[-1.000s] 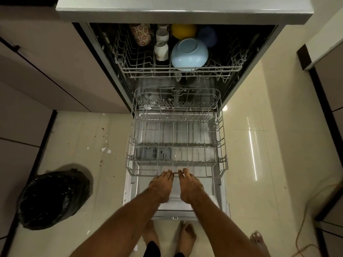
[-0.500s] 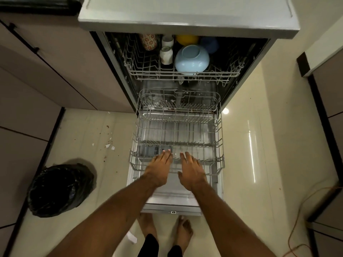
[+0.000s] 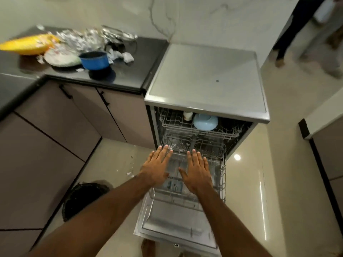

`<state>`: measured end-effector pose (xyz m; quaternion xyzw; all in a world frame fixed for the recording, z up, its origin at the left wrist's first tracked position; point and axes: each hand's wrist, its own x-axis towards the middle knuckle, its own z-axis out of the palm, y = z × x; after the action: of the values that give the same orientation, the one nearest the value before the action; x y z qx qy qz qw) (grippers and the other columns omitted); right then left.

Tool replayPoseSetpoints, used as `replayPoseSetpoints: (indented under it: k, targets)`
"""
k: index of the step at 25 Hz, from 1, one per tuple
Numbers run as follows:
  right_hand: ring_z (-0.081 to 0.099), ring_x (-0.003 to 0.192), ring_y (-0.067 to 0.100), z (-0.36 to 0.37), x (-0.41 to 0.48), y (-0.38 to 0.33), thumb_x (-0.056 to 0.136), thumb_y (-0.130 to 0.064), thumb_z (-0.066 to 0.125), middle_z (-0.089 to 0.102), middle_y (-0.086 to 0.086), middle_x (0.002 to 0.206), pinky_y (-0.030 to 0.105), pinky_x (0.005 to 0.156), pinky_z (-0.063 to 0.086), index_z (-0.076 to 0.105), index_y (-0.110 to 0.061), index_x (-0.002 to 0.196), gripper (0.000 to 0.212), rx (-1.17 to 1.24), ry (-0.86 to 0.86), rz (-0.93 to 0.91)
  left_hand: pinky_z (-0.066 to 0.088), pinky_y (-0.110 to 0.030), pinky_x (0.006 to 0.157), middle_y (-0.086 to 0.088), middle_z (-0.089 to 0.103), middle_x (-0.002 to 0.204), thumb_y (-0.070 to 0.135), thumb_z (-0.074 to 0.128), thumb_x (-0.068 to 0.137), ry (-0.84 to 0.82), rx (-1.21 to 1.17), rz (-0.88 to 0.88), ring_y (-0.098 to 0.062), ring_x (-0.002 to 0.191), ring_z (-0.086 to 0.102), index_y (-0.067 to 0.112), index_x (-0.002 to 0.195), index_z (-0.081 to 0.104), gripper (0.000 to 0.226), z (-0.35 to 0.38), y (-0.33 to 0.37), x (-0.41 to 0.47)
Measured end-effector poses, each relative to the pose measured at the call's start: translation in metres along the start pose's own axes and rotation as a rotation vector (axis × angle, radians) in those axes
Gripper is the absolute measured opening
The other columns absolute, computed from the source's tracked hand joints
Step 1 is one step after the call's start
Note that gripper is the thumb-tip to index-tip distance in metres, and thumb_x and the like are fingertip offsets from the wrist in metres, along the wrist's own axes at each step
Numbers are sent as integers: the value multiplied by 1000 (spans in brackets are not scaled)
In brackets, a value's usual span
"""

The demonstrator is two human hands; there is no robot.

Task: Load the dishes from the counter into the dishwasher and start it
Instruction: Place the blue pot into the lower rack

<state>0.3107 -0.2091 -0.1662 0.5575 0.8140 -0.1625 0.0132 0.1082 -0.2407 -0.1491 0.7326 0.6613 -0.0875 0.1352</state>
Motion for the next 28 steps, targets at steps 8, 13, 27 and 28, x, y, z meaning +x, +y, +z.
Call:
replayPoseSetpoints:
  k: [8,13,27,28]
  targets:
    - [-12,161,22,-106,-6,-85,105,-66,23,-8,6,175,41,129,-6,-4,-19,167,82,17,151,-151,2,-46,129,-1,-21,170,58,45,100,209,31,-148,-21,157,-16,15,163,-14,96,-136,-66,-84]
    - [-7,161,22,-135,17,-137,104,-66,22,-2,6,175,42,130,-4,-2,-18,167,83,-65,205,-244,4,-47,129,0,-19,171,57,49,100,242,-8,-245,-22,157,-16,16,163,-12,97,-173,-121,-129]
    - [-2,161,23,-123,123,-364,104,-65,31,5,7,175,43,130,-1,1,-17,167,84,-46,208,-234,2,-46,129,0,-20,170,43,62,97,261,-60,-267,-21,157,-16,19,163,-13,102,-202,-368,-165]
    - [-2,161,23,-122,126,-373,104,-65,31,5,7,175,43,130,-2,0,-18,167,84,-42,211,-223,2,-46,129,0,-19,170,42,62,97,257,-50,-261,-21,157,-15,19,163,-12,102,-206,-381,-165]
